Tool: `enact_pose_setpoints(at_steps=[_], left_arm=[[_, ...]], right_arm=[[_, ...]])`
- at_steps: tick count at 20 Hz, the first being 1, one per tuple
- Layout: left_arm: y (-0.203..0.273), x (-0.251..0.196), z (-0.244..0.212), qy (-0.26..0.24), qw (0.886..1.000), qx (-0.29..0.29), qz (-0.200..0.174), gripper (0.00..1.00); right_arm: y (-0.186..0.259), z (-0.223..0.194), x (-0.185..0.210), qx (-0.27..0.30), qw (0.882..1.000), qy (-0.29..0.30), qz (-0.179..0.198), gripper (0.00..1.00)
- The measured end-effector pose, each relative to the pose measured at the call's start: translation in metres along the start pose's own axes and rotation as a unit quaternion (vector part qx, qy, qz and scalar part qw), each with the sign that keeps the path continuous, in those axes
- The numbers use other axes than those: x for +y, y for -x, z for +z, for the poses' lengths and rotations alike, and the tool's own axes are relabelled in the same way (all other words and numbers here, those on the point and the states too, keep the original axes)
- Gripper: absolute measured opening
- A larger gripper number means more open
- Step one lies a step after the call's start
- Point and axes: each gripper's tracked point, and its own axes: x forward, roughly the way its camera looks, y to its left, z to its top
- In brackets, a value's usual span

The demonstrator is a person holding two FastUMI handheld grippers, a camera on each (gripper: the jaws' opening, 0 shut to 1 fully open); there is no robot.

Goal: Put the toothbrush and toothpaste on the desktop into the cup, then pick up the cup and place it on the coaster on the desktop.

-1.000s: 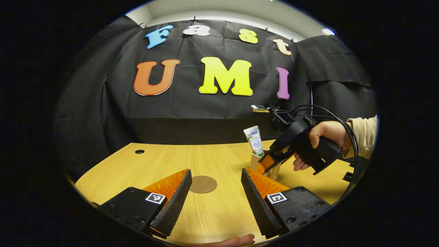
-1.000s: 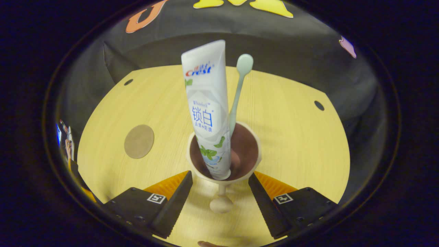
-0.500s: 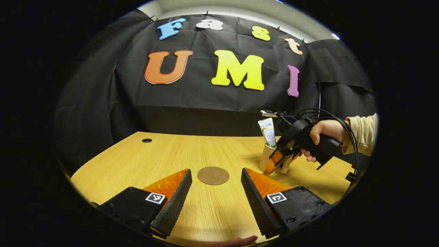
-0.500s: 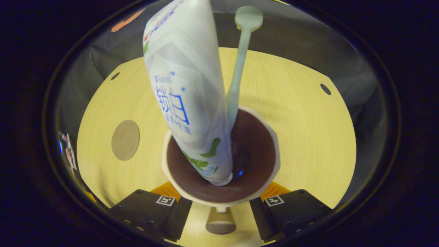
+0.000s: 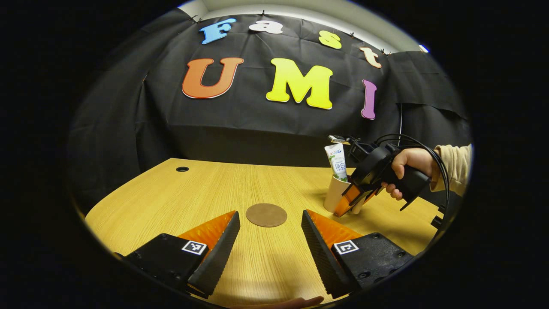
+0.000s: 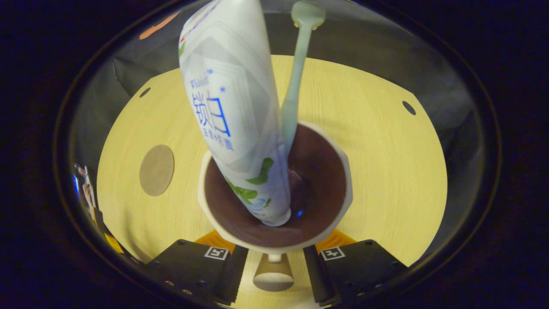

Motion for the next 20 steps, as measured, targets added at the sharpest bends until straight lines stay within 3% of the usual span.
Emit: enact_pose_setpoints(at_steps=[6,8,17,20], left_arm=[[0.003,0.0,-0.009,0.004,1.0,0.012,0.003,0.92],[0.003,0.002,-0.012,0.008,1.0,0.016,0.006,0.92],[0.015,0.011,-0.01,0.014,1.0,0.006,0.01,0.92],[0.019,0.012,-0.005,0.019,1.0,-0.003,0.008,0.92]], right_arm=[[-0.005,-0.002,0.0,-0.008,1.0,-0.016,-0.002,0.49],[-0.008,0.0,0.0,-0.013,1.0,-0.004,-0.001,0.27],[0.008,0.023,-0.003,-0.066,0.997,-0.03,-0.002,0.24],[0.011,0.02,0.0,-0.057,0.998,-0.017,-0.008,0.23]])
